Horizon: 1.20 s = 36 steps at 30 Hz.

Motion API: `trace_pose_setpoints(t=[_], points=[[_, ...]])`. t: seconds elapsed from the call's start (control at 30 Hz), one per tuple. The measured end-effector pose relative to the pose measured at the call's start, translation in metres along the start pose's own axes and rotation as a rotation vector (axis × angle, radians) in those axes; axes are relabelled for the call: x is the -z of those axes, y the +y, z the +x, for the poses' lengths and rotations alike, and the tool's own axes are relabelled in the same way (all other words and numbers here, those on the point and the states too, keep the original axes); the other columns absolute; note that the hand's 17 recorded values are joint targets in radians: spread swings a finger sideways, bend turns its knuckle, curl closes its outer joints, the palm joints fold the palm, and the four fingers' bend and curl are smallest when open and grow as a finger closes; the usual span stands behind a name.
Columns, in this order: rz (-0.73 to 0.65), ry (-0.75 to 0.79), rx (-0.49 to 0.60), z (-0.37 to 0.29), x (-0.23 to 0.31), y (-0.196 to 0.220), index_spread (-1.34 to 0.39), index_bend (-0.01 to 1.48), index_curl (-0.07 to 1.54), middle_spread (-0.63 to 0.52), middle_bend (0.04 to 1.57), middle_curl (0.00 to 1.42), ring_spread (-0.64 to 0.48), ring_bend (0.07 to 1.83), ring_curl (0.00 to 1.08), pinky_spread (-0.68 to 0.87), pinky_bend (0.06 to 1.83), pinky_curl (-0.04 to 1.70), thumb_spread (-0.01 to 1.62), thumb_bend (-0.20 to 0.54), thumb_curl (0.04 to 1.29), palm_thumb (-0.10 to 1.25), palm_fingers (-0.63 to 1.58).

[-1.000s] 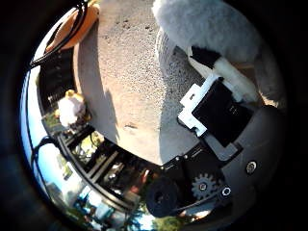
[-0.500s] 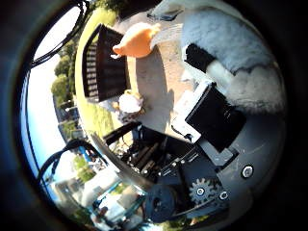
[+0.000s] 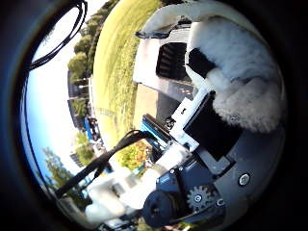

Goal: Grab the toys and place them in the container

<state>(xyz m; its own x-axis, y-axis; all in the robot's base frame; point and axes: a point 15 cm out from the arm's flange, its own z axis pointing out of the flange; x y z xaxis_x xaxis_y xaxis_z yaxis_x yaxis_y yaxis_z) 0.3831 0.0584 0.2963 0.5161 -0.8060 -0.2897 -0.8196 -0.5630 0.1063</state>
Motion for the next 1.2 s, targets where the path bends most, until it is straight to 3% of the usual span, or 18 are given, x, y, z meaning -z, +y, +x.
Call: trace_pose_setpoints(t=[0.17, 0.27, 0.47, 0.57, 0.7, 0.83, 0.9, 1.0, 1.1, 1.2], points=[[-0.001, 0.01, 0.084, -0.068, 0.002, -0.058, -1.19, 0.66, 0.51, -0.28, 1.2, 1.16, -0.14, 1.47, 0.9, 0.15, 1.55, 0.91, 1.11, -0.015, 0.73, 0.99, 0.78], [-0.048, 0.001, 0.08, -0.076, -0.019, -0.088, -1.22, 0.66, 0.58, -0.28, 1.22, 1.17, -0.14, 1.49, 0.9, 0.14, 1.56, 0.93, 1.11, -0.013, 0.74, 0.98, 0.76], [-0.112, 0.0, 0.043, -0.061, -0.067, -0.166, -1.26, 0.64, 0.72, -0.28, 1.25, 1.18, -0.15, 1.53, 0.91, 0.13, 1.59, 0.95, 1.11, -0.016, 0.77, 0.98, 0.72], [-0.145, -0.01, 0.005, -0.046, -0.105, -0.183, -1.28, 0.63, 0.79, -0.28, 1.26, 1.18, -0.15, 1.55, 0.9, 0.12, 1.59, 0.96, 1.12, -0.021, 0.78, 0.96, 0.7], [-0.035, 0.017, -0.034, -0.023, -0.114, -0.216, -1.31, 0.61, 0.92, -0.27, 1.29, 1.18, -0.14, 1.58, 0.9, 0.11, 1.57, 0.99, 1.14, -0.023, 0.77, 0.91, 0.64], [-0.06, 0.004, -0.071, -0.003, -0.143, -0.218, -1.29, 0.57, 1.01, -0.26, 1.26, 1.15, -0.09, 1.57, 0.85, 0.13, 1.49, 0.98, 1.18, -0.023, 0.74, 0.87, 0.57], [-0.069, -0.002, -0.083, 0.003, -0.149, -0.216, -1.24, 0.55, 1.04, -0.23, 1.19, 1.09, -0.04, 1.49, 0.81, 0.16, 1.42, 0.95, 1.19, -0.026, 0.71, 0.85, 0.53], [-0.093, -0.015, -0.1, 0.012, -0.157, -0.21, -1.07, 0.49, 1.07, -0.17, 0.91, 0.96, 0.04, 1.29, 0.73, 0.22, 1.22, 0.91, 1.21, -0.023, 0.68, 0.84, 0.1], [-0.106, -0.026, -0.115, 0.02, -0.154, -0.202, -0.91, 0.4, 1.04, -0.11, 0.7, 0.82, 0.11, 1.1, 0.64, 0.28, 1.06, 0.82, 1.21, -0.028, 0.65, 0.83, -0.13], [-0.126, -0.045, -0.127, 0.029, -0.146, -0.189, -0.76, 0.29, 0.96, -0.04, 0.5, 0.69, 0.17, 0.89, 0.53, 0.34, 0.96, 0.74, 1.2, -0.026, 0.62, 0.82, -0.18]])
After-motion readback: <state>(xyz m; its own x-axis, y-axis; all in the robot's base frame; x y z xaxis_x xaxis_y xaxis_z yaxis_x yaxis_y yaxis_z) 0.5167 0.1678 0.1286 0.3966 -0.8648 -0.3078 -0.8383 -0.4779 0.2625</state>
